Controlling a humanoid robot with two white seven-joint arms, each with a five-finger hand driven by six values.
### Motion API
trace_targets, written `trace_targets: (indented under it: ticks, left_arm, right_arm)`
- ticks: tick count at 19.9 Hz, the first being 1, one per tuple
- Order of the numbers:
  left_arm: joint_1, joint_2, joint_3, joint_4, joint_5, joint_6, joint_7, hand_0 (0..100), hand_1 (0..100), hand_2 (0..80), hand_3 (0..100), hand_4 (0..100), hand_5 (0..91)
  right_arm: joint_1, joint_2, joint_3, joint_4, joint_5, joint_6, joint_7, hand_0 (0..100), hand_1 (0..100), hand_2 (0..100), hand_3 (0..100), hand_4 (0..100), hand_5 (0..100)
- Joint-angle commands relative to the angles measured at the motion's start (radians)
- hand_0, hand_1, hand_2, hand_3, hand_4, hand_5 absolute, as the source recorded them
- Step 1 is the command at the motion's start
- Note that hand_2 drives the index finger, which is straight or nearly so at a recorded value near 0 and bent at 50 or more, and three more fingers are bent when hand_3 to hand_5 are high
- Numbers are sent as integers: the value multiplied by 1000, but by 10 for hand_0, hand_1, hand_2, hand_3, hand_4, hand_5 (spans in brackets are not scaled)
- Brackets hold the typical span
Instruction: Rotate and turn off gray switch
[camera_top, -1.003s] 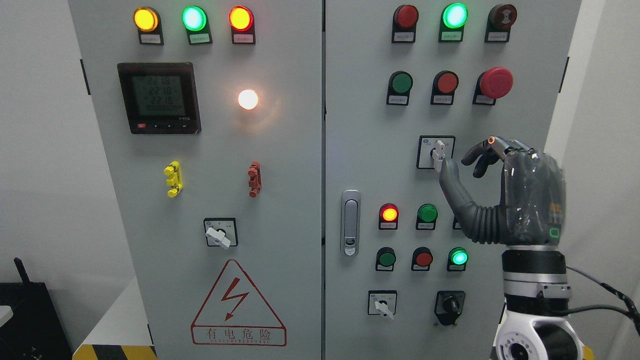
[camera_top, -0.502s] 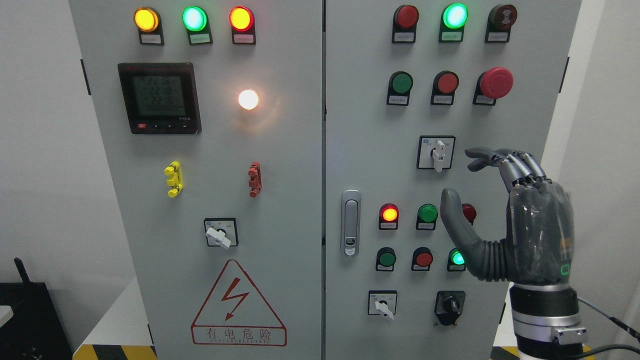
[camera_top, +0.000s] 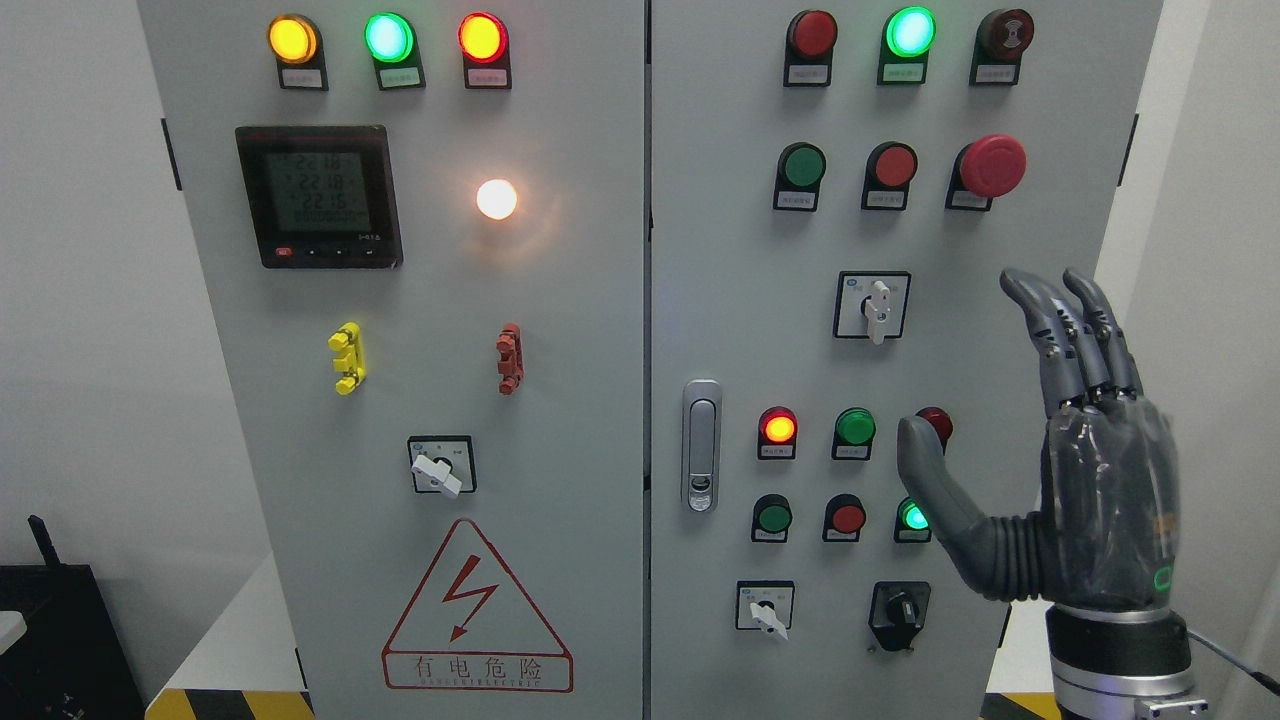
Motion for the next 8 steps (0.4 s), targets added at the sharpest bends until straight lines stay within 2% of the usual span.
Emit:
trace_targets:
  ticks: [1,8]
  left_arm:
    - [0,0,32,23,-8,1,-1,120,389,0,0,0,0]
    - [0,0,32,23,-8,1,-1,120,389,0,0,0,0]
  right_arm:
    - [12,-26,-20,-18,-1,-3,-7,309,317,0,53,0,0]
    - [20,-25,-18,-18,-1,-10,-5,306,335,6,85,0,0]
